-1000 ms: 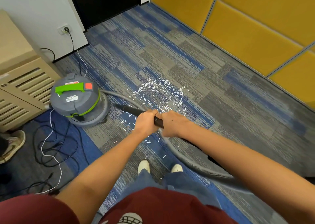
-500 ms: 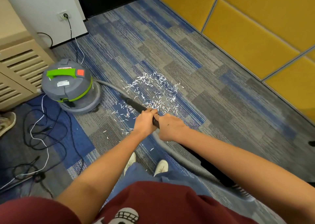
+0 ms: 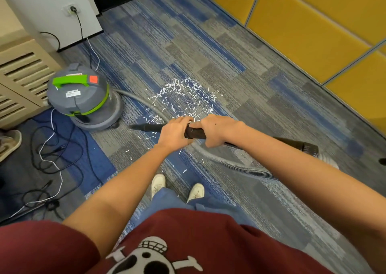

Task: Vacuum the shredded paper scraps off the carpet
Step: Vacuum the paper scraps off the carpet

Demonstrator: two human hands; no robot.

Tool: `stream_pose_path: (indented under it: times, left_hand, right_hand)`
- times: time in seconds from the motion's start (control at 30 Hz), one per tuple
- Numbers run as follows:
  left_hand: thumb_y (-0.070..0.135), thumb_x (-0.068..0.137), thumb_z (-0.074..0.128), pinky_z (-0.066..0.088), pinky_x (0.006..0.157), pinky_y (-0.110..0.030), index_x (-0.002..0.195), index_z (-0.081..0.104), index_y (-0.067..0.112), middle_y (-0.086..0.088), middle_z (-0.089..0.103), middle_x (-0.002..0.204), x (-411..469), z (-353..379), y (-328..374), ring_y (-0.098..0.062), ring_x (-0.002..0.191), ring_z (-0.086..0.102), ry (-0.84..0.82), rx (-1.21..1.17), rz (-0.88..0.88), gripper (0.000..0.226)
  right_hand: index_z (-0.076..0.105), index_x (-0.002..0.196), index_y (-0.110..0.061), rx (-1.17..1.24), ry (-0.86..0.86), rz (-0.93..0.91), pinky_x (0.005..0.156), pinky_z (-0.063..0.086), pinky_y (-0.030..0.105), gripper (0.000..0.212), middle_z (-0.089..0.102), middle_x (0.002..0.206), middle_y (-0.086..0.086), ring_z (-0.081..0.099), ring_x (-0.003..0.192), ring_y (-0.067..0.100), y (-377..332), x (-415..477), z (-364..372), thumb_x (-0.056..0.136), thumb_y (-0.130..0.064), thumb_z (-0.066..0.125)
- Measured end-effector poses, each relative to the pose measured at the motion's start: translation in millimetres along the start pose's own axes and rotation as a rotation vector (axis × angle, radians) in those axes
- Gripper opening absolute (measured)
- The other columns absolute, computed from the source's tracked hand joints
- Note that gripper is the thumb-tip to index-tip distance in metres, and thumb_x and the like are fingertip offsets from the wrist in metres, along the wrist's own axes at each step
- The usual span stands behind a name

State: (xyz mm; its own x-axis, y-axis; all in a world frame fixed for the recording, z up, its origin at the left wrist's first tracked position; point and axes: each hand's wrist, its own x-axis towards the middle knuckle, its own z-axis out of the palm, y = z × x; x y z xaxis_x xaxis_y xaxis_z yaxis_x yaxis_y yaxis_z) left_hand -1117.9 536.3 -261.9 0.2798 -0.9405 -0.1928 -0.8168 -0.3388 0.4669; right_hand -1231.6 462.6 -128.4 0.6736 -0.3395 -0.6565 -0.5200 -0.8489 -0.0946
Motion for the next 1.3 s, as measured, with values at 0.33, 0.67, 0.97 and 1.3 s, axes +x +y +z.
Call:
stream_pose_path:
  times: [0.33,0.67,0.97,1.3]
  left_hand:
    - [0.033,0.077,0.070,0.050,0.076,-0.037,0.112,0.057,0.018,-0.007,0.069,0.097,-17.7,15.0,21.5,-0.030,0.092,0.065,0.064,-0.023,-0.240,0.040]
    - [0.029,0.080,0.068,0.049,0.075,-0.035,0.115,0.057,0.017,-0.008,0.069,0.096,-19.7,31.0,47.2,-0.029,0.088,0.065,0.039,-0.049,-0.279,0.039]
    - [0.026,0.083,0.064,0.051,0.078,-0.037,0.115,0.057,0.015,-0.010,0.069,0.096,-2.8,31.2,72.9,-0.031,0.089,0.065,0.042,-0.055,-0.231,0.035]
    - [0.025,0.079,0.069,0.052,0.079,-0.037,0.115,0.057,0.018,-0.007,0.069,0.095,1.3,23.8,67.1,-0.029,0.090,0.065,0.037,-0.069,-0.207,0.038]
  right_hand:
    - [0.051,0.126,-0.040,-0.080,-0.076,-0.175,0.067,0.057,0.038,0.061,0.055,0.084,-0.002,0.065,0.078,0.025,32.5,-16.8,-19.6,0.077,-0.005,0.056]
    - [0.041,0.132,-0.054,-0.190,-0.012,-0.130,0.067,0.038,0.029,0.065,0.043,0.075,-0.015,0.051,0.078,0.016,52.9,-29.8,-14.1,0.084,-0.011,0.053]
    - [0.045,0.127,-0.054,-0.126,0.024,-0.079,0.066,0.038,0.029,0.062,0.047,0.076,-0.013,0.054,0.081,0.018,71.8,-47.7,-16.9,0.082,-0.012,0.049]
    - [0.049,0.123,-0.051,-0.102,0.019,-0.068,0.066,0.041,0.030,0.059,0.047,0.075,-0.011,0.052,0.073,0.016,68.1,-47.1,-17.8,0.081,-0.010,0.051]
